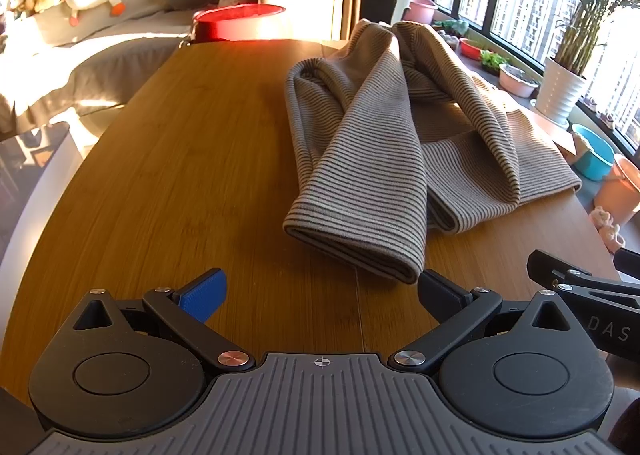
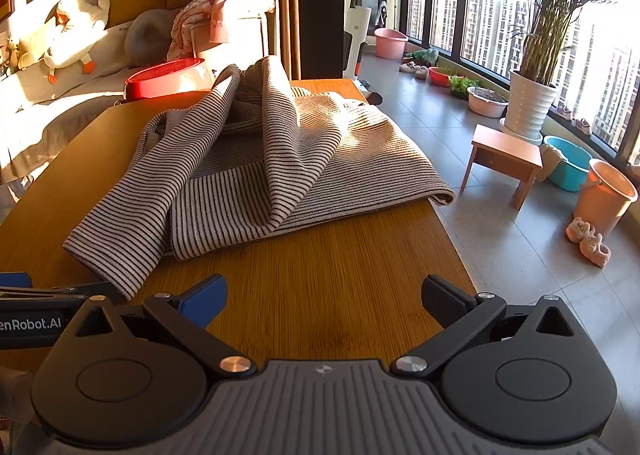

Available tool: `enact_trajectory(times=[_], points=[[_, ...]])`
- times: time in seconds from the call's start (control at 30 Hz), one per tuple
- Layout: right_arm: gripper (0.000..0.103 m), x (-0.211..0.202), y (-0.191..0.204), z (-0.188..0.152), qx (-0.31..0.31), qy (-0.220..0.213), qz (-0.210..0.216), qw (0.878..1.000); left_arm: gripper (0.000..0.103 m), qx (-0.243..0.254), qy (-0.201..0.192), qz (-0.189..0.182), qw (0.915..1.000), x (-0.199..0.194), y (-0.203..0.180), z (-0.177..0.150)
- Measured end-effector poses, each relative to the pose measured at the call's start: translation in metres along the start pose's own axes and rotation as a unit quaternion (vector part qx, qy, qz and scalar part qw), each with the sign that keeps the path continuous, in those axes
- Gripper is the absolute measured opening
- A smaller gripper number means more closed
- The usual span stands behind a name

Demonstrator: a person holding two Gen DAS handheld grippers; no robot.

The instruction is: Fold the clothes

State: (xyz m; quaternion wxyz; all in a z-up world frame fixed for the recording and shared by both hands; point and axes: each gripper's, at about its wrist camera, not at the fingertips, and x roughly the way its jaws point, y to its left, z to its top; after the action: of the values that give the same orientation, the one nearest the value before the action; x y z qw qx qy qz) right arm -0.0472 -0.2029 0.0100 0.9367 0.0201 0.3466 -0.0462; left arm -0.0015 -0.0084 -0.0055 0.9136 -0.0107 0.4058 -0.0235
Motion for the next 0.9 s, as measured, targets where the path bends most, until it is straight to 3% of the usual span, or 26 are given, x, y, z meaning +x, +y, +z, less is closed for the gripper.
enact_trajectory(times=[0.7,0.9], points=[[0.103,0.006,-0.002,0.002,0.002,0.002,0.005,1.0,0.103,-0.004,0.002,0.006,1.0,0.003,0.002,0.004],[0.103,0.019,-0.022,0.019,0.028,-0.001,0.023,0.999,0.103,0.011,-0.014,-0.028,0.9995,0.01,-0.003,0.024]])
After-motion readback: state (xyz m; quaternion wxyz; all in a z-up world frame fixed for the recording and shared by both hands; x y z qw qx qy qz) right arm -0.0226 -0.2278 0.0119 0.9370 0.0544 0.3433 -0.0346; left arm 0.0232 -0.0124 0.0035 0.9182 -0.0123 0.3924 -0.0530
